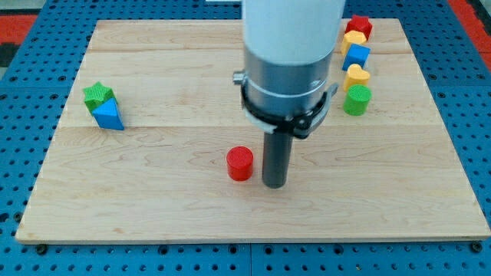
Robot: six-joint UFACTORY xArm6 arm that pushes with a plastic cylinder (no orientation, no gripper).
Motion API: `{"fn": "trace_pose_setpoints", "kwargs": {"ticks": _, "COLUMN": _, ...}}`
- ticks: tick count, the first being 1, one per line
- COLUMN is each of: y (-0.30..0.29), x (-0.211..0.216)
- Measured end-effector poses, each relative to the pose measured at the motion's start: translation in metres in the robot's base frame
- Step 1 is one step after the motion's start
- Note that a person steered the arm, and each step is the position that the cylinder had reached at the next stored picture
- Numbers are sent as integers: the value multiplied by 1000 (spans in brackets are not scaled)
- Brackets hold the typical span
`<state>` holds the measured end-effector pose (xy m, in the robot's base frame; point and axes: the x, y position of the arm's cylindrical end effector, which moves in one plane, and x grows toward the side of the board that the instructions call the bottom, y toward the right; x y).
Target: Place the red circle to the bottom right of the blue triangle
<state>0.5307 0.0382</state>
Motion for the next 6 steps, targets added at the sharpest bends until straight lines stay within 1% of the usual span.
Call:
{"fn": "trace_pose_setpoints", "kwargs": {"ticks": 1, "y": -84, "x": -30}}
{"fn": "trace_pose_setpoints", "kwargs": {"ticks": 2, "y": -90, "x": -16}}
{"fn": "trace_pose_setpoints", "kwargs": {"ticks": 3, "y": -117, "x": -10}}
{"fn": "trace_pose_setpoints", "kwargs": {"ticks": 4, "y": -173, "x": -67}}
{"fn": "trace_pose_setpoints", "kwargs": {"ticks": 5, "y": -141, "x": -45}}
{"fn": "trace_pose_setpoints", "kwargs": {"ticks": 6, "y": -163, "x": 4}}
